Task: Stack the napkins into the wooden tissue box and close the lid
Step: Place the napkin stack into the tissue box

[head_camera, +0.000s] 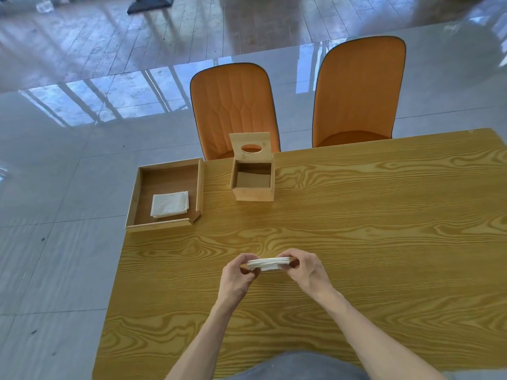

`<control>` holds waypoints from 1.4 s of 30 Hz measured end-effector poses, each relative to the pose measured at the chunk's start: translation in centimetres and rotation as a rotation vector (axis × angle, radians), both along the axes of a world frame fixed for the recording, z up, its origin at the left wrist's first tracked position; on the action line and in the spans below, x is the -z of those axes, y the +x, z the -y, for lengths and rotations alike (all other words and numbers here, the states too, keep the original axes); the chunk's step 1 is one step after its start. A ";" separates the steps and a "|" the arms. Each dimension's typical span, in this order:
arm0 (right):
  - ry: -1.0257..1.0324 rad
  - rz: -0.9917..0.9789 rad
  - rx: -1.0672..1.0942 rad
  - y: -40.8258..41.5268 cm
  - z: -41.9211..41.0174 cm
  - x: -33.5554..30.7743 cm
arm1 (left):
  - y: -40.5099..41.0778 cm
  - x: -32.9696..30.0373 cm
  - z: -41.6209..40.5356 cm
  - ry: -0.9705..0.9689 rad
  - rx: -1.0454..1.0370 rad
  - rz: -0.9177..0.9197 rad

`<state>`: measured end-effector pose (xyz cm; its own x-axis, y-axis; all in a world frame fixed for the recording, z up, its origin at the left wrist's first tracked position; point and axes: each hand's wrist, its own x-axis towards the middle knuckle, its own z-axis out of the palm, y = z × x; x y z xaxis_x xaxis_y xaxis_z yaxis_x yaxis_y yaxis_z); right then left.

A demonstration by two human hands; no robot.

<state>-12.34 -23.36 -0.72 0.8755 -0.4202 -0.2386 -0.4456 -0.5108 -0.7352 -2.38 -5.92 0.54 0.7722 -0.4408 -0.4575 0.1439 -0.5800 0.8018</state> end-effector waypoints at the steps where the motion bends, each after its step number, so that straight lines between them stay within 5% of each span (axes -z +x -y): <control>1: 0.004 0.011 0.008 0.1 0.1 -0.1 | 0.1 0.0 0.1 -0.009 -0.009 -0.005; 26: 0.157 0.010 0.146 1.9 0.7 -0.5 | 3.9 0.4 -0.3 -0.104 0.019 -0.028; 42: -0.039 0.280 0.248 17.6 5.4 -7.4 | 19.9 -6.7 7.4 -0.278 0.032 0.209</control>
<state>5.29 -28.80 6.69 0.7751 -0.6316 0.0163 -0.3435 -0.4429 -0.8281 17.55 -13.34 7.20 0.8202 -0.5520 -0.1501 -0.0549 -0.3371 0.9399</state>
